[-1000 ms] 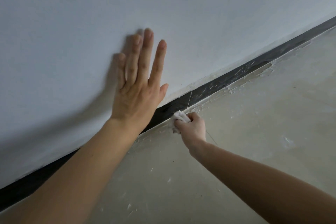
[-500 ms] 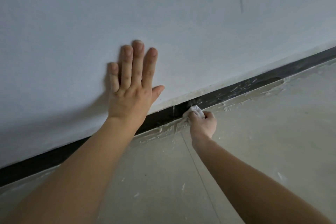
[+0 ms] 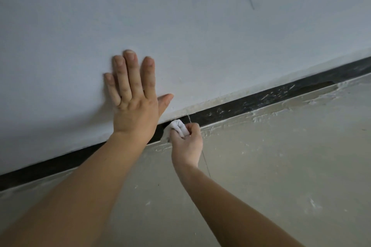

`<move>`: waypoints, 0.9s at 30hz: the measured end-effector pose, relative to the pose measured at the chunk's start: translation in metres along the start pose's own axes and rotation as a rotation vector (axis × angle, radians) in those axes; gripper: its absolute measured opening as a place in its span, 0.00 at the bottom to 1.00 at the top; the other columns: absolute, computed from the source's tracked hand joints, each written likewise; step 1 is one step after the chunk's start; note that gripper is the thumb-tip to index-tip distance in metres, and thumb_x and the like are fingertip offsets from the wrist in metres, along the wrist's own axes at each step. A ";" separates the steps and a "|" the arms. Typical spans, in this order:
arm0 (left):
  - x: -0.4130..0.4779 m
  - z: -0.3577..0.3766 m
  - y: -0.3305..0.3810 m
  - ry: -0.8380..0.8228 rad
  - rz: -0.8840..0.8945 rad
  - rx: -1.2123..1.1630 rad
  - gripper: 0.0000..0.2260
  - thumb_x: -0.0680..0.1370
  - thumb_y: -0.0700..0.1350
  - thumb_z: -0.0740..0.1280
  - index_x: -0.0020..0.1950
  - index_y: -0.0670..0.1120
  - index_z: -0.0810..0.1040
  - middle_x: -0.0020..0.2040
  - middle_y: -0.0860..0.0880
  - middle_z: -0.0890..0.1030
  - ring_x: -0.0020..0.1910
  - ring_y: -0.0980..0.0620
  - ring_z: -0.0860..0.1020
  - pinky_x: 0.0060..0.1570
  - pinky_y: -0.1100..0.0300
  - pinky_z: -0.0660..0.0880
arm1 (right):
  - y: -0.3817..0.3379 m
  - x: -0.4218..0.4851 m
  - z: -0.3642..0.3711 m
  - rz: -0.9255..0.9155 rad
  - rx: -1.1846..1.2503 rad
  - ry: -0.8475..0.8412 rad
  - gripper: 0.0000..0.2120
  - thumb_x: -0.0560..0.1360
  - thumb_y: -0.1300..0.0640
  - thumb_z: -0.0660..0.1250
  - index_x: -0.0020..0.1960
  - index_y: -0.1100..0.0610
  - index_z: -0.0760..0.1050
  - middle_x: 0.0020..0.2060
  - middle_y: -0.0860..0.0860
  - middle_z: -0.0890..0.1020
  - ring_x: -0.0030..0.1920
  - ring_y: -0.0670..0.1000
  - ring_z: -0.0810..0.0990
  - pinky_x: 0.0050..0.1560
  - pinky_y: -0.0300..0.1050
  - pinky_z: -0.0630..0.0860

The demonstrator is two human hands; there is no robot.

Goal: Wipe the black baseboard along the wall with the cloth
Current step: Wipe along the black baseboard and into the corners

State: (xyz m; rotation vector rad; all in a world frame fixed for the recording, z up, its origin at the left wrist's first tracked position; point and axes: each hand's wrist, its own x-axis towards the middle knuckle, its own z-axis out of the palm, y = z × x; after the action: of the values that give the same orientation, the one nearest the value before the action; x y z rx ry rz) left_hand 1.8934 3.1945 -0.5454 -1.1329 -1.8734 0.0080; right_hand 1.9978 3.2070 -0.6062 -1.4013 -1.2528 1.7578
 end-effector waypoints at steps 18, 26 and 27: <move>0.001 0.011 0.006 0.029 -0.019 -0.031 0.50 0.76 0.68 0.59 0.75 0.38 0.31 0.68 0.30 0.53 0.67 0.31 0.55 0.69 0.43 0.31 | -0.023 0.051 -0.088 -0.039 0.014 0.324 0.04 0.71 0.67 0.65 0.44 0.60 0.72 0.32 0.49 0.74 0.30 0.45 0.70 0.30 0.35 0.68; 0.002 0.006 0.009 0.011 -0.034 -0.085 0.47 0.77 0.66 0.58 0.75 0.39 0.31 0.70 0.31 0.50 0.74 0.33 0.36 0.70 0.44 0.30 | 0.009 0.025 -0.033 0.046 -0.093 0.116 0.03 0.71 0.64 0.67 0.45 0.60 0.74 0.32 0.47 0.76 0.32 0.44 0.73 0.31 0.34 0.69; 0.002 0.006 0.009 0.013 -0.040 -0.095 0.47 0.77 0.66 0.58 0.75 0.39 0.31 0.72 0.31 0.47 0.73 0.37 0.30 0.70 0.44 0.30 | 0.007 0.028 -0.032 0.063 -0.048 0.150 0.04 0.71 0.65 0.67 0.43 0.59 0.73 0.32 0.47 0.76 0.32 0.45 0.74 0.33 0.35 0.69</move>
State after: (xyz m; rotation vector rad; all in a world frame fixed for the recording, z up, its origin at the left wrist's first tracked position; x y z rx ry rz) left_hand 1.8950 3.2037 -0.5508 -1.1571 -1.9013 -0.1113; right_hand 2.0202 3.2383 -0.6254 -1.5852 -1.1889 1.6393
